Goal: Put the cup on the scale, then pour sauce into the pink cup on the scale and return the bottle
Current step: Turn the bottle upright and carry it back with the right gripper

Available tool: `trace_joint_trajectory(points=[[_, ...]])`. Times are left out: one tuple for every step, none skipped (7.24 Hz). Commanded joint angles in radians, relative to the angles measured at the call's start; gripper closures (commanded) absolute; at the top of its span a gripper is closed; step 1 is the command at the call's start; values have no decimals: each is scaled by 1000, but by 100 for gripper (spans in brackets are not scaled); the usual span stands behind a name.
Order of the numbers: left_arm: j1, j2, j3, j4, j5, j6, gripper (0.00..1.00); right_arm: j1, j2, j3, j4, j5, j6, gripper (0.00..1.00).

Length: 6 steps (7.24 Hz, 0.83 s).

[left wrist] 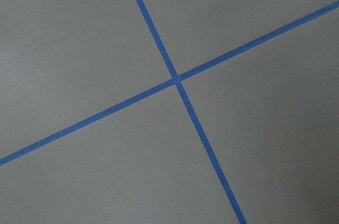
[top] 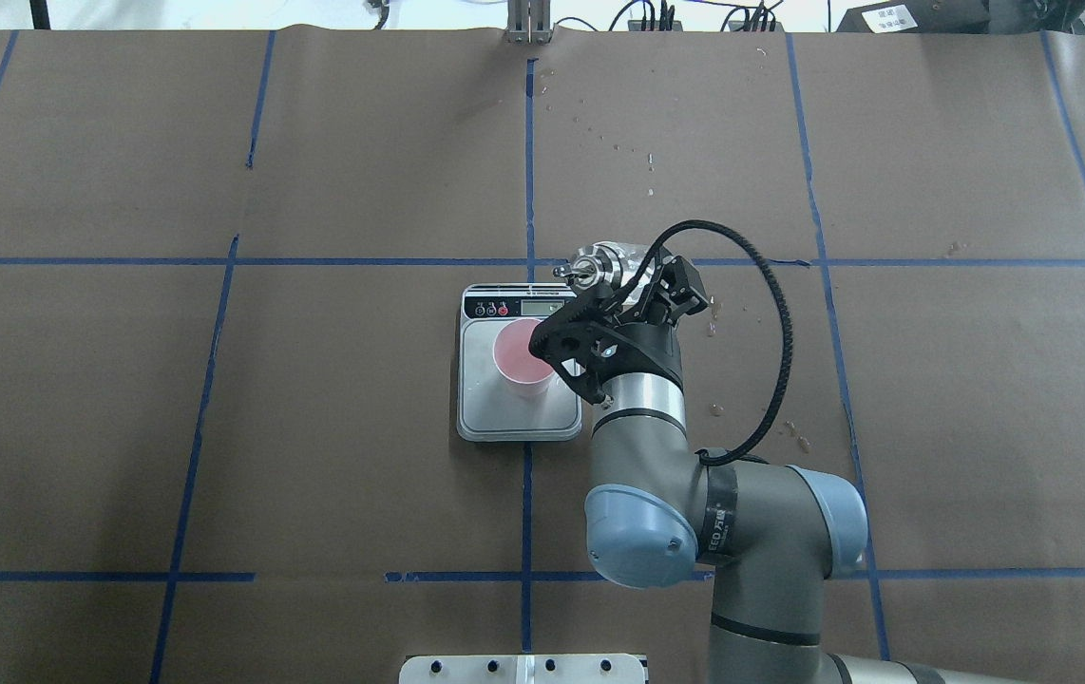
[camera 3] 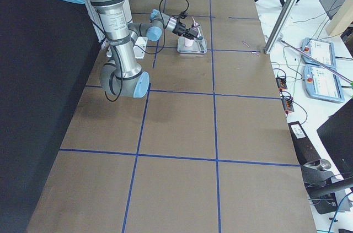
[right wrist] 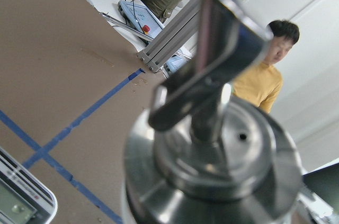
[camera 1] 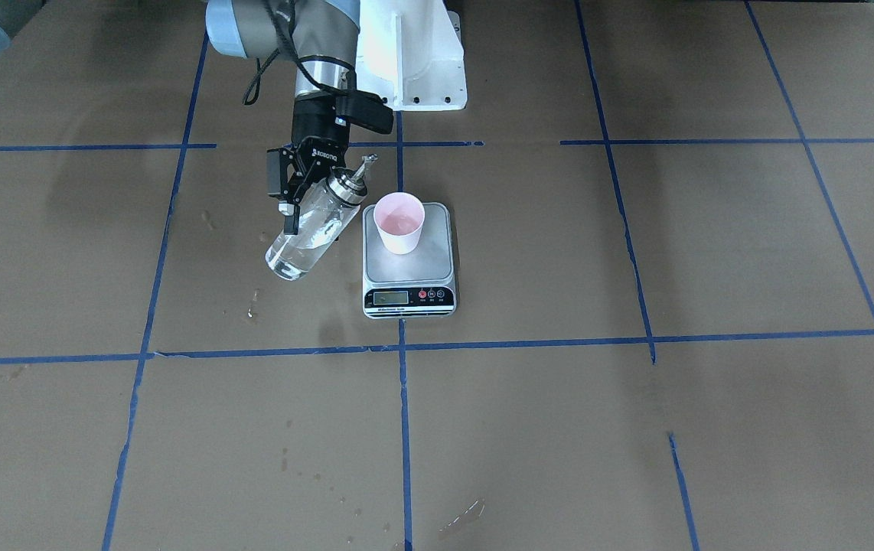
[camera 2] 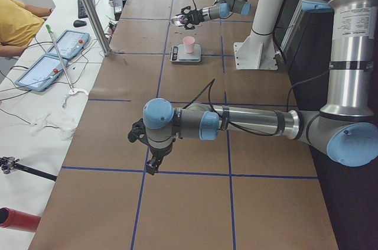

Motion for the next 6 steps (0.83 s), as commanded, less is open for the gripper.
trace_joint_trajectory(points=[[0, -2, 0, -1, 0, 0, 0, 9, -59, 114, 9, 97, 133, 100], [0, -2, 0, -1, 0, 0, 0, 23, -72, 139, 9, 163, 224, 100], [0, -2, 0, -1, 0, 0, 0, 43, -81, 163, 15, 238, 316, 100], [0, -2, 0, -1, 0, 0, 0, 48, -111, 171, 29, 247, 354, 100], [0, -2, -5, -1, 0, 0, 0, 55, -177, 174, 141, 274, 420, 100], [0, 0, -12, 1, 1, 0, 0, 57, -272, 174, 237, 285, 448, 100]])
